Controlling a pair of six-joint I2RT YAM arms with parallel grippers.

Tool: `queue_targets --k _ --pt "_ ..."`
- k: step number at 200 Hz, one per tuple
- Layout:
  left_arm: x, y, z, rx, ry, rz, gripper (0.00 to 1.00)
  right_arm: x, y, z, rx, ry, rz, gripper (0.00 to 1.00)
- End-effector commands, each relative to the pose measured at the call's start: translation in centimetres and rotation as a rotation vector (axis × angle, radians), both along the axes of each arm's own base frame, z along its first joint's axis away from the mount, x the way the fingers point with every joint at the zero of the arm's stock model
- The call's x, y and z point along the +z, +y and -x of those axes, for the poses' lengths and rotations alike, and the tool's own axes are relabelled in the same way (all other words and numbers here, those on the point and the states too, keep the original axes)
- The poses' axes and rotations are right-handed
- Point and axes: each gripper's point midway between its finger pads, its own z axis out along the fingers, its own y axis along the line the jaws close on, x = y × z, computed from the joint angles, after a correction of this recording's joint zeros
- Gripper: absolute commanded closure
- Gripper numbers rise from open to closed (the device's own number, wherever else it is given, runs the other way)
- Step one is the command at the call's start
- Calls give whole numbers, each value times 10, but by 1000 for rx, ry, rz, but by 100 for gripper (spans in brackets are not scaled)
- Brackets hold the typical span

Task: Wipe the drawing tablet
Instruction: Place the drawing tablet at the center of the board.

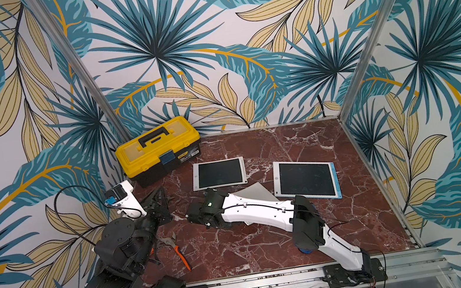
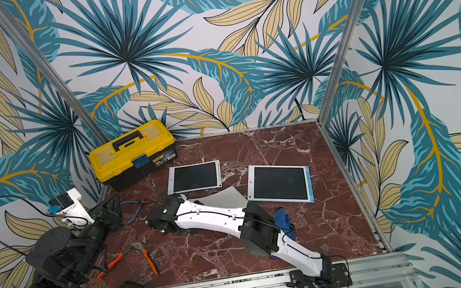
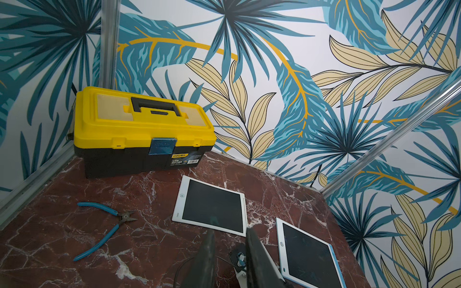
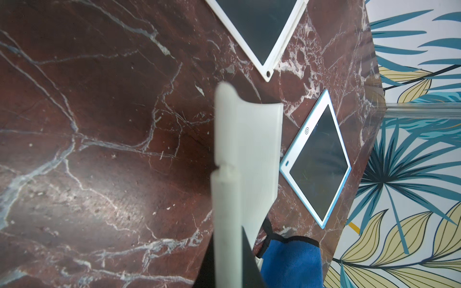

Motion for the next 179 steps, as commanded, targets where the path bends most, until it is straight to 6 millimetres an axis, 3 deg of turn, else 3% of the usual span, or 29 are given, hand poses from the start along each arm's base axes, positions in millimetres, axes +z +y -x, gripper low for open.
queue_targets --k 1,37,100,179 --pt "1 3 -3 18 8 -13 76 -60 54 10 -68 70 -227 88" --pt "0 4 -3 24 8 -27 76 -82 64 13 -84 48 -236 87" --pt "-9 3 -6 28 30 -30 76 -99 68 23 -80 23 -211 68" --pt "-10 4 -5 28 28 -37 76 -120 70 32 -65 34 -176 57"
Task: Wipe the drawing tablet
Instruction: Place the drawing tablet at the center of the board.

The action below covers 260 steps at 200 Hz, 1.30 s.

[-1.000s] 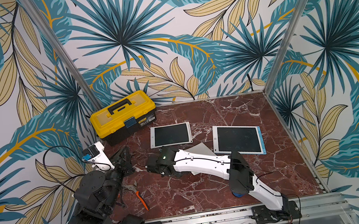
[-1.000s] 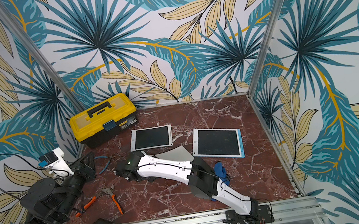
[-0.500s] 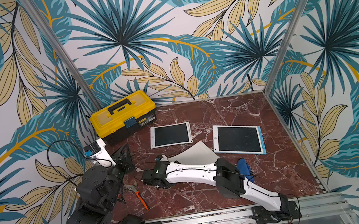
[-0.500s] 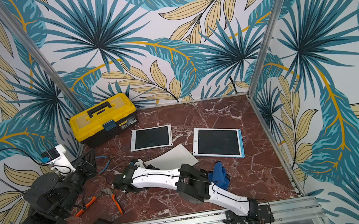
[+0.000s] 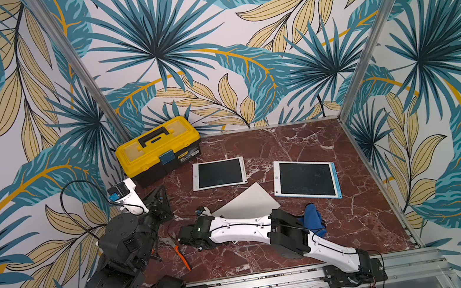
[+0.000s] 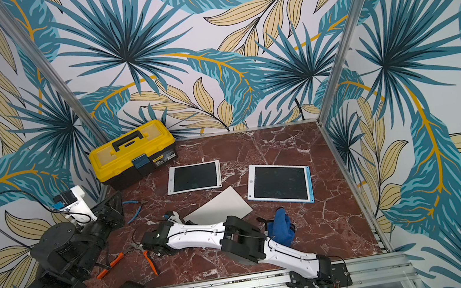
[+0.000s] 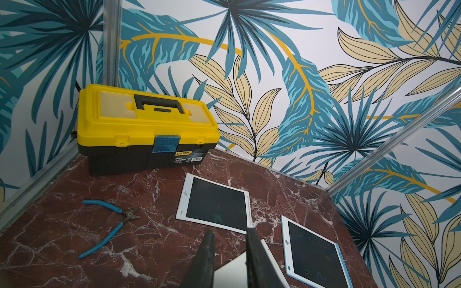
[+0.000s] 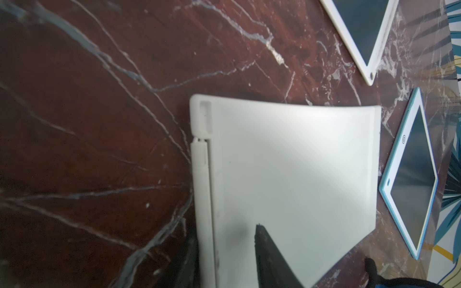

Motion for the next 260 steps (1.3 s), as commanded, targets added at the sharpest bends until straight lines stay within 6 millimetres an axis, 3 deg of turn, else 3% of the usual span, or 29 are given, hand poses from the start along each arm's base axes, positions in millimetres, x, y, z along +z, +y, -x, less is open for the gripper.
queue_targets --k 1,27,51,73,89,104,121,148,156,170,199,211,260 --pt "-6 4 0 19 10 -20 76 -29 9 12 -25 71 -44 57" --pt "-7 3 -1 18 16 -19 76 -27 12 14 -10 77 -55 46" --pt "-10 2 -4 15 26 -30 76 -17 18 15 0 86 -90 45" --pt "-19 -2 -11 1 59 -59 76 9 25 18 24 91 -152 45" --pt "-29 -9 -18 -20 96 -69 75 38 23 19 33 64 -217 45" --pt "-41 -13 -25 -26 135 -69 73 62 8 19 25 30 -275 46" --pt "-55 -17 -34 -27 185 -80 73 83 -25 15 -22 13 -323 46" --pt "-92 -27 -52 -38 308 -97 66 96 -102 -1 -129 9 -362 47" --pt "-106 -32 -56 -50 354 -95 61 94 -122 -6 -149 31 -370 47" --pt "-131 -45 -62 -99 438 -86 54 89 -139 -15 -148 117 -431 47" --pt "-186 -69 -61 -192 608 -31 50 81 -139 -32 -58 273 -537 46" --pt "-207 -73 -59 -203 656 -19 50 77 -136 -41 -54 312 -555 40" --pt "-271 -94 -48 -270 801 59 54 47 -163 -106 -225 398 -677 40"
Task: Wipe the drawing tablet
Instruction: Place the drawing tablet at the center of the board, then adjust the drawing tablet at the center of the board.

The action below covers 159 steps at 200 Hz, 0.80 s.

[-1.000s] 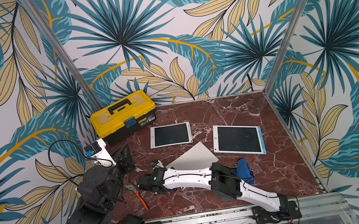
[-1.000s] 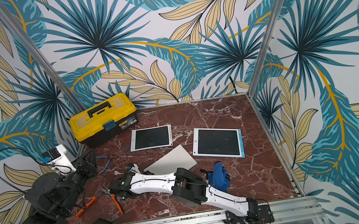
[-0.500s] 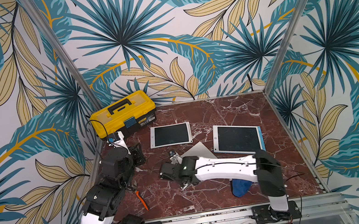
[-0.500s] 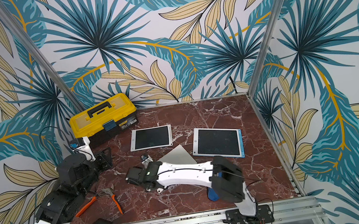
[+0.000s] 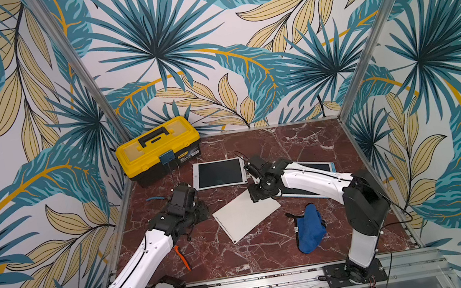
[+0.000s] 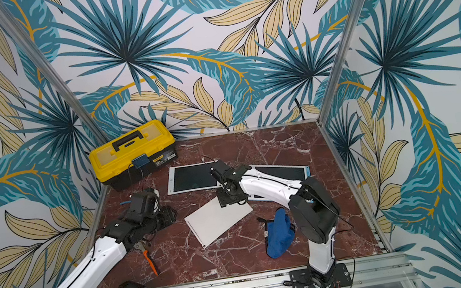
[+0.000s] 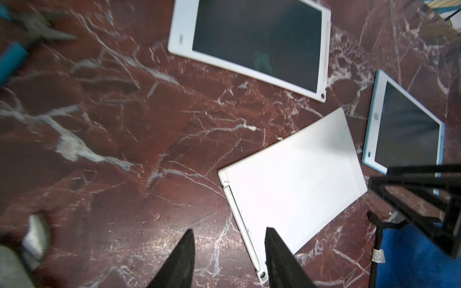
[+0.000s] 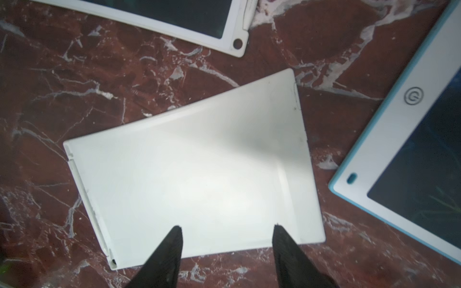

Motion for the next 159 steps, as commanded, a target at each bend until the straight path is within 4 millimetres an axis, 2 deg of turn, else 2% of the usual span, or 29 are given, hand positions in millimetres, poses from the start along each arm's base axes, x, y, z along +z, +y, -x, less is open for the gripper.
queue_targets --k 1,36,75,119,159 --pt "-13 -19 -3 -18 24 92 54 -8 1 -18 1 55 -100 40" --pt "-37 -35 -8 -28 62 112 54 -23 -9 -33 -16 84 -83 40" --pt "-63 -47 -17 -24 113 110 56 -40 -19 -36 -52 100 -83 40" --pt "-71 -48 -22 -17 126 84 57 -53 -34 -41 -91 117 -74 40" --pt "-81 -49 -22 -18 154 74 57 -67 -38 -38 -100 149 -72 40"
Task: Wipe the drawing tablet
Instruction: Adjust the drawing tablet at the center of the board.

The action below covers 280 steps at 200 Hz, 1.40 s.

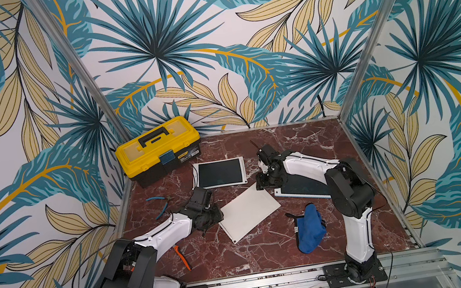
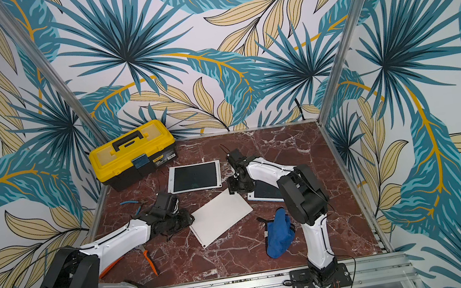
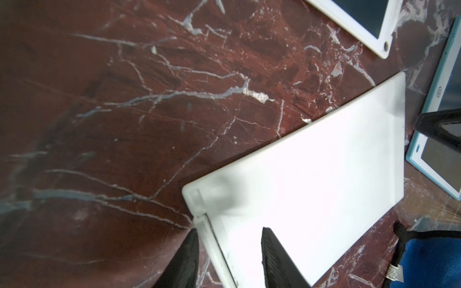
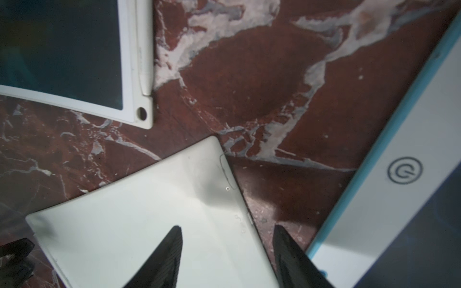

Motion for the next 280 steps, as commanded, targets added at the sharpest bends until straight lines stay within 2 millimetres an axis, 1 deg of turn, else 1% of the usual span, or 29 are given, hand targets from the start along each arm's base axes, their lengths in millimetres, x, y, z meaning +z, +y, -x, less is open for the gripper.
queue_targets --k 1,24,56,98,109,128,154,184,203,218,234,244,255,271,280 --pt "1 -3 -8 5 -18 1 57 -19 -2 10 12 45 4 40" --pt "-4 -3 -8 6 -2 -6 57 -24 -4 17 9 60 2 40" --pt "-10 -2 -7 8 12 -19 57 -25 -6 29 -5 68 -28 40" --pt "-7 0 -14 1 -11 -37 57 -26 -1 54 -28 100 -108 40" --pt "-4 4 -17 4 -25 -40 57 -27 0 62 -27 101 -110 40" --pt "-1 17 -22 17 -42 -49 57 -28 1 75 -26 106 -107 40" --pt "1 32 -28 39 -57 -54 57 -31 7 95 -11 112 -107 40" --pt "3 36 -29 47 -62 -49 57 -32 13 121 7 118 -105 40" --pt "3 36 -29 44 -61 -51 57 -27 10 126 0 100 -97 39" --pt "2 38 -29 42 -62 -57 57 -18 0 124 4 63 -50 38" --pt "2 40 -28 44 -63 -59 57 -3 -18 119 13 20 57 37" --pt "3 40 -27 46 -67 -56 57 14 -28 114 9 -29 103 36" --pt "4 41 -25 47 -73 -56 57 36 -42 113 -11 -76 146 36" --pt "7 43 -23 48 -85 -54 57 66 -63 120 -63 -132 177 35" --pt "8 44 -22 49 -91 -53 57 81 -74 129 -99 -160 171 29"
